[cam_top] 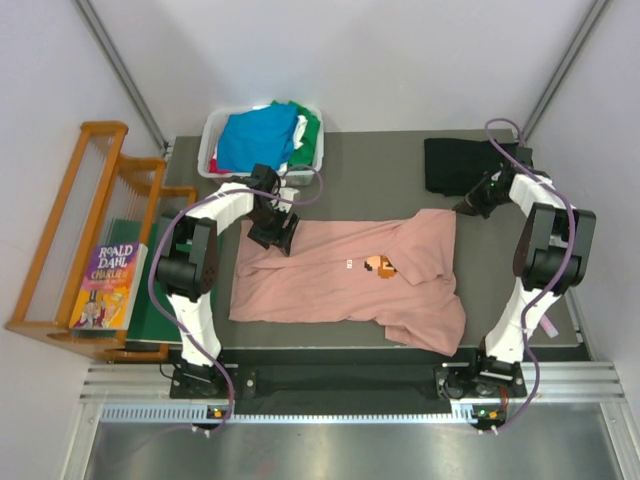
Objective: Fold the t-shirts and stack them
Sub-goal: Fold the tshirt
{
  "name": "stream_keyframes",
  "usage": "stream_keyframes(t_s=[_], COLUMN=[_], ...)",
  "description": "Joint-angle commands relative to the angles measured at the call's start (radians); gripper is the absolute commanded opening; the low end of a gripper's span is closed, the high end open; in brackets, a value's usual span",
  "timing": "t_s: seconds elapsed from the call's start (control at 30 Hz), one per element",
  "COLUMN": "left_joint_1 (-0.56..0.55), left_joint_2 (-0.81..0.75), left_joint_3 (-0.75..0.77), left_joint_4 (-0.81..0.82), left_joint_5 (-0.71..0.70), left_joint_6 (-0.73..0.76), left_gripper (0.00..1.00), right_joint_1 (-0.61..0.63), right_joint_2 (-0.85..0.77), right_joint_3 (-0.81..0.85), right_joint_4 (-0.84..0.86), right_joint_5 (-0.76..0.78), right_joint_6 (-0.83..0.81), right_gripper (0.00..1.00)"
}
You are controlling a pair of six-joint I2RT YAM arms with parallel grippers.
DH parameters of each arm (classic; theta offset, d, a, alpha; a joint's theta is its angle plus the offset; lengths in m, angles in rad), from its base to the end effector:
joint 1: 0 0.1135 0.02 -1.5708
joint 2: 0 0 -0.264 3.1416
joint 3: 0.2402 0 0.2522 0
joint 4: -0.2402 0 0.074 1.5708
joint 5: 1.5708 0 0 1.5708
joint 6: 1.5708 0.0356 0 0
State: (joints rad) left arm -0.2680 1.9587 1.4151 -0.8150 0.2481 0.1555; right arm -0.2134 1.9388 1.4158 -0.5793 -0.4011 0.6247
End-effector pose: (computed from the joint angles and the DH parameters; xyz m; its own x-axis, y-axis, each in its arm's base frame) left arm 0.3674 -0.1100 0.1765 -0.8838 0.3984 -0.2453 0.4489 0.8699 -0.2045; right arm 0.3991 -0.0723 0.1942 -0.6940 0.7013 -0.1625 0.5284 0.6496 0.5467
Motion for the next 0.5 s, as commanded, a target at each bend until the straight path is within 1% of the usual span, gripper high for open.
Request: stream_keyframes(t_s=[0.0, 0.17, 0.27, 0.47], left_joint_1=[0.006, 0.006, 0.006, 0.006], left_joint_2=[-0.053, -0.052, -0.052, -0.049], left_joint_3=[0.012, 0.018, 0.016, 0.012], left_joint_4=[-0.003, -0.007, -0.007, -0.003], left_joint_5=[0.017, 0.017, 0.019, 0.02], left_joint_6=[0.003, 0.003, 0.003, 0.004], left_gripper=[0.73, 0.73, 0.73, 0.73], right_joint_1=[-0.004, -0.014, -0.026, -0.037], right_joint_2=[0.06, 0.1, 0.08, -0.046], right_joint_3=[0.066, 0.118, 0.109, -0.023], right_joint_4=[-0.007, -0.057, -0.08, -0.091], right_joint_5=[0.001, 0.071, 0.114, 0.234], right_joint_6=[-0.01, -0.028, -0.017, 0.009], right_gripper=[0.0, 0.0, 0.0, 0.0])
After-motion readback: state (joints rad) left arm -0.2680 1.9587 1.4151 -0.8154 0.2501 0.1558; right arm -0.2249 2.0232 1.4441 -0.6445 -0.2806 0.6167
